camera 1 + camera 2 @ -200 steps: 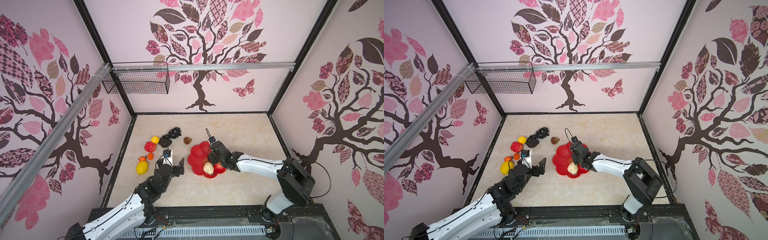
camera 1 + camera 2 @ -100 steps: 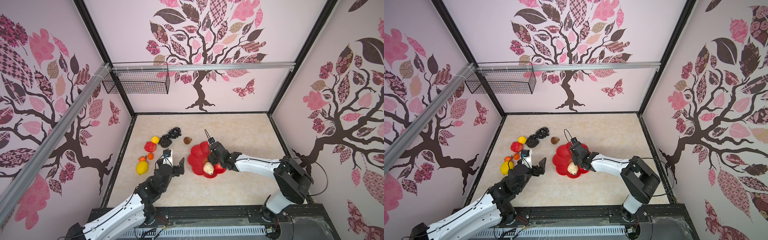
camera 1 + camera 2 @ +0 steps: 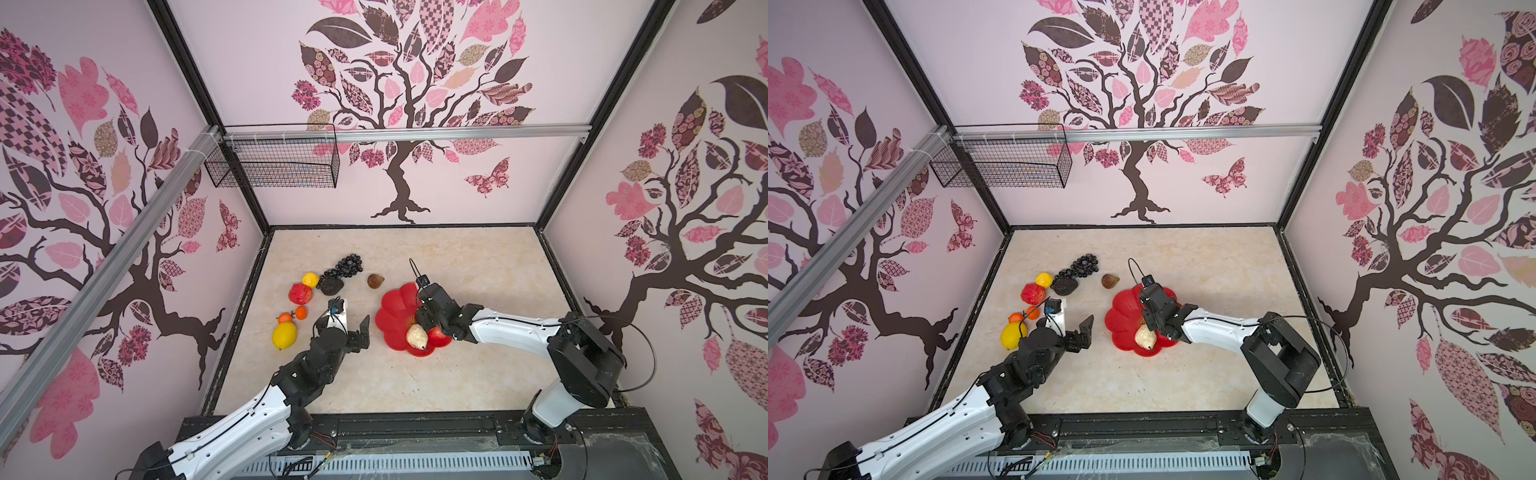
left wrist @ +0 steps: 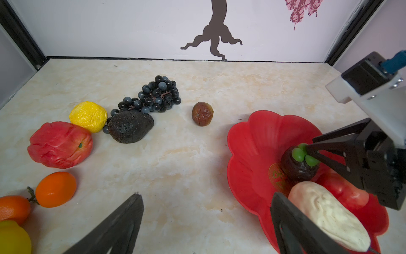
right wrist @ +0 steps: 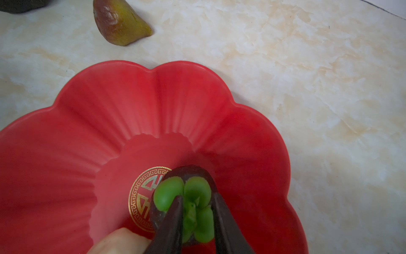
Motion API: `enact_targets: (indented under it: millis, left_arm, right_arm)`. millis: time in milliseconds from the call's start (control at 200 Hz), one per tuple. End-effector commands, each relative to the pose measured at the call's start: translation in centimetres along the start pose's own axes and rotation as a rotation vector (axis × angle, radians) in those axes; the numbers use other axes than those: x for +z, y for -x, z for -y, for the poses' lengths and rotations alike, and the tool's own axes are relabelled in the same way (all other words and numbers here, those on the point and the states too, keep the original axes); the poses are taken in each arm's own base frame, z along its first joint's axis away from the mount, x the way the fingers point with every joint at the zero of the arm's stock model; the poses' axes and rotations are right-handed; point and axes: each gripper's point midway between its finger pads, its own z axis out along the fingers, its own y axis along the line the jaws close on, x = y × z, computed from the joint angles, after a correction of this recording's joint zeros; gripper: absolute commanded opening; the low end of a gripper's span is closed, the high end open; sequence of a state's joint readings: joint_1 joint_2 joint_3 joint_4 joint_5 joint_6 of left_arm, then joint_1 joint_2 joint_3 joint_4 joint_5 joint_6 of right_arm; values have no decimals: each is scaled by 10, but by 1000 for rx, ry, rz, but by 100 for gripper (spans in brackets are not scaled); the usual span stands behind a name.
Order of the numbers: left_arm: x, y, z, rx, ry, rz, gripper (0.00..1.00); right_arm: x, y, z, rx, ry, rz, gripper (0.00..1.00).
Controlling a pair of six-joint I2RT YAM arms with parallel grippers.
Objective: Arrange fruit in a fruit bowl
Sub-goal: Place the fruit in the fruit bowl.
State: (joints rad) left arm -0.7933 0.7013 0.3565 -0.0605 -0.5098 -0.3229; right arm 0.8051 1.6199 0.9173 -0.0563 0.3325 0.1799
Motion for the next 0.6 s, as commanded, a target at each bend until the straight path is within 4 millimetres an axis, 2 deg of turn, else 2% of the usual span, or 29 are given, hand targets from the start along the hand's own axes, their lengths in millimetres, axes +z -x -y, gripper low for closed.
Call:
enact_targets:
  millis: [0, 595]
  left_arm:
    - [1, -4, -1, 9, -4, -2, 93]
    - [3, -6, 0, 13, -2, -10, 93]
  right_arm:
    - [-10, 5, -3, 12, 19, 14, 30]
    - [-22, 15, -7, 42, 65, 39, 39]
